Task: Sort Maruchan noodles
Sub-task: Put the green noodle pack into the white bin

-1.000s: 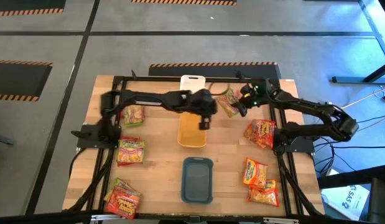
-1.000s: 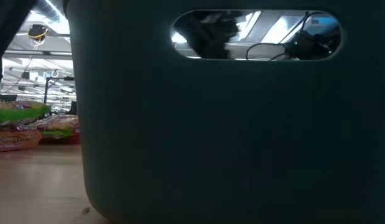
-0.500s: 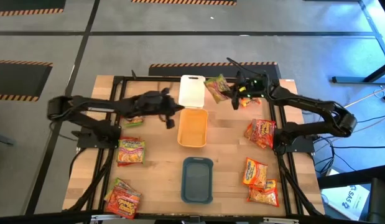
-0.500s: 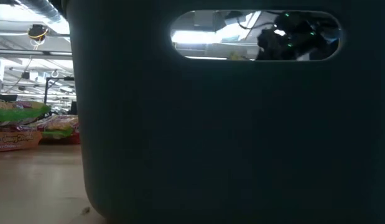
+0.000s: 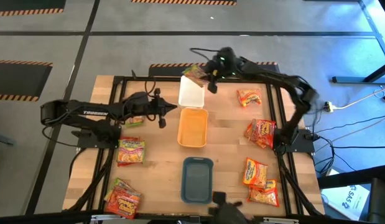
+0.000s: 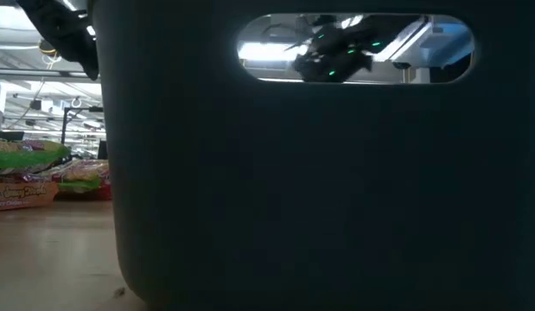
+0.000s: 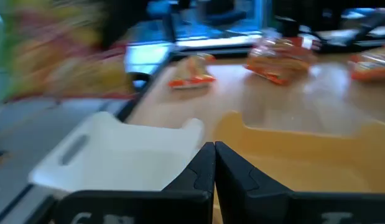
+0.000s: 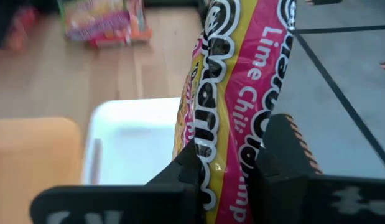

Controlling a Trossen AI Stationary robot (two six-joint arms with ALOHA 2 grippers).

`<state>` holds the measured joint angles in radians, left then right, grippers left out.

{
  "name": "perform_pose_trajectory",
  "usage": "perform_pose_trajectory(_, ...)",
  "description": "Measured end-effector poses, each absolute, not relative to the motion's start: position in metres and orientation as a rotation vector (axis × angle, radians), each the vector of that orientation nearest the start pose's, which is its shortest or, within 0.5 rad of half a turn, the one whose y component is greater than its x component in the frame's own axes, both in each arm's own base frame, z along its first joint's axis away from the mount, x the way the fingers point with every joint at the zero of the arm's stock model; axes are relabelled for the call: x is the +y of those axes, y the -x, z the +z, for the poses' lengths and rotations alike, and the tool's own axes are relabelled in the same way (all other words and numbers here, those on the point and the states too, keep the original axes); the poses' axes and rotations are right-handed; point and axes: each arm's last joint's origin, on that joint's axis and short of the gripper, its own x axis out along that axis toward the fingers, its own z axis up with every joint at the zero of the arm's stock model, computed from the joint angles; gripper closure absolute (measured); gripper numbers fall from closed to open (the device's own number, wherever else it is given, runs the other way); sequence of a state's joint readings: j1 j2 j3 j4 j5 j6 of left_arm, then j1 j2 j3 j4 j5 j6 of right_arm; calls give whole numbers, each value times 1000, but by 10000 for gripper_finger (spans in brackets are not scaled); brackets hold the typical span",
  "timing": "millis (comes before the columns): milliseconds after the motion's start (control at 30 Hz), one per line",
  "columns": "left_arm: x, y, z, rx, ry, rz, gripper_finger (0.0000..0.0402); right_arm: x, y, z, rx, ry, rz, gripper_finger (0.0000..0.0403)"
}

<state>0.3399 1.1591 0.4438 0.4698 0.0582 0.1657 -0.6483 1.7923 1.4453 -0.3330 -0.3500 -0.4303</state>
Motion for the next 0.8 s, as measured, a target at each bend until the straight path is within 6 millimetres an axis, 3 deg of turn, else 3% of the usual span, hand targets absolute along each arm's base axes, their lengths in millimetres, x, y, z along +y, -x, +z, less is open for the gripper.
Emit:
perform_pose_trajectory(133,79,-218,205,272,-107,222,401,-255,-353,267,764,148,-61,358)
perform_pose_trajectory(300,80,-217,204,291,-115,217,401,-268,-369,257,860,164,-19,358)
perform_pose_trajectory(567,80,-217,203,293,-113,217,401,-272,-371,236,968,211,-25,358)
perform_pose_trajectory(800,80,-217,203,290,-95,209,401,-271,-371,234,975,214,-20,358)
